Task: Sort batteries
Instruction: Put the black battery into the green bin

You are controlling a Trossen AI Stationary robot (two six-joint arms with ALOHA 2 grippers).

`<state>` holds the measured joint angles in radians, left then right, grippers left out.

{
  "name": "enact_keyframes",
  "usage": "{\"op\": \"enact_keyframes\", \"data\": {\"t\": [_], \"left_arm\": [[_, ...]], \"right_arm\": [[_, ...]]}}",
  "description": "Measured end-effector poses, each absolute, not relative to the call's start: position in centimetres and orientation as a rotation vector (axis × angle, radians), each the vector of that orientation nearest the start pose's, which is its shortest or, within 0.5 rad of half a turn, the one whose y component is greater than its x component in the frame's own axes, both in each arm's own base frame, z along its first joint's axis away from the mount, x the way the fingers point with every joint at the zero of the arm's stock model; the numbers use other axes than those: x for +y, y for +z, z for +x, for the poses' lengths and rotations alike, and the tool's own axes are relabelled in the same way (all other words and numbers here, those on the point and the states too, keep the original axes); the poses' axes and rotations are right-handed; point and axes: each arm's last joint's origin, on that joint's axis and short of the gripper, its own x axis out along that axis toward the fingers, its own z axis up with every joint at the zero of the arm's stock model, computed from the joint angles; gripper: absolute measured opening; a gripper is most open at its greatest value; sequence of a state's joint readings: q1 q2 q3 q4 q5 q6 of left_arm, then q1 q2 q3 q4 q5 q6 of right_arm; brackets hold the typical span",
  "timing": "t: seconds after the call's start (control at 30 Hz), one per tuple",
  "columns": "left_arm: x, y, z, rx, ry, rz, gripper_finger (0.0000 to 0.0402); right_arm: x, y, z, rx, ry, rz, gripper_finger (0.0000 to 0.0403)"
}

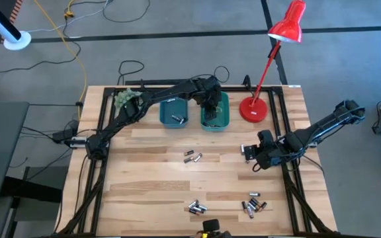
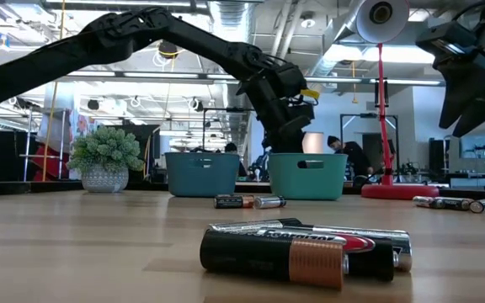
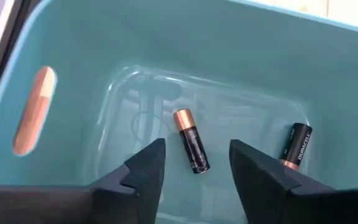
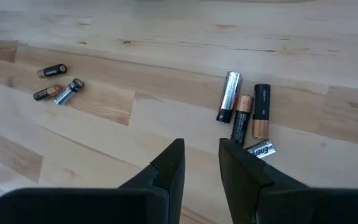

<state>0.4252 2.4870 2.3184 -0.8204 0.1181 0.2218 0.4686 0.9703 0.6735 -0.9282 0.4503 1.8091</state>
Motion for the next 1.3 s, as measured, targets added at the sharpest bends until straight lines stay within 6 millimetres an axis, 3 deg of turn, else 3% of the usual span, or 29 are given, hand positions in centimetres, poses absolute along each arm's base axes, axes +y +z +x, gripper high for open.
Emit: {"op": "enact_keyframes", "data": {"t": [0.17, 0.33, 0.53, 0.67, 0.8, 0.93, 1.03, 1.3], "left_arm": [[21.5, 21.0, 48.5, 0.999, 0.193, -0.098, 0.0185], [20.9, 23.7, 47.5, 0.992, 0.221, -0.145, 0.0186], [19.3, 27.2, 45.9, 1.003, 0.243, -0.203, 0.0187], [17.2, 30.6, 44.7, 0.984, 0.229, -0.200, 0.0187], [14.2, 33.9, 43.6, 0.944, 0.298, -0.128, 0.0187], [10.8, 36.1, 42.4, 0.905, 0.323, -0.064, 0.0187], [8.5, 36.1, 41.5, 0.883, 0.305, -0.059, 0.0187], [3.7, 32.8, 37.5, 0.761, 0.315, -0.193, 0.0187]], "right_arm": [[5.7, 21.8, 14.1, 0.721, -0.926, 1.090, 0.0118], [5.4, 21.6, 13.4, 0.744, -1.017, 1.108, 0.0118], [5.4, 21.5, 13.3, 0.791, -1.001, 1.059, 0.0118], [5.1, 20.6, 13.0, 0.822, -1.010, 0.998, 0.0118], [4.8, 18.5, 12.7, 0.829, -1.027, 0.995, 0.0118], [4.9, 17.4, 12.8, 0.838, -0.979, 1.006, 0.0118], [4.7, 17.4, 12.8, 0.855, -0.978, 0.968, 0.0118], [3.3, 17.4, 13.1, 0.900, -0.980, 0.856, 0.0118]]}}
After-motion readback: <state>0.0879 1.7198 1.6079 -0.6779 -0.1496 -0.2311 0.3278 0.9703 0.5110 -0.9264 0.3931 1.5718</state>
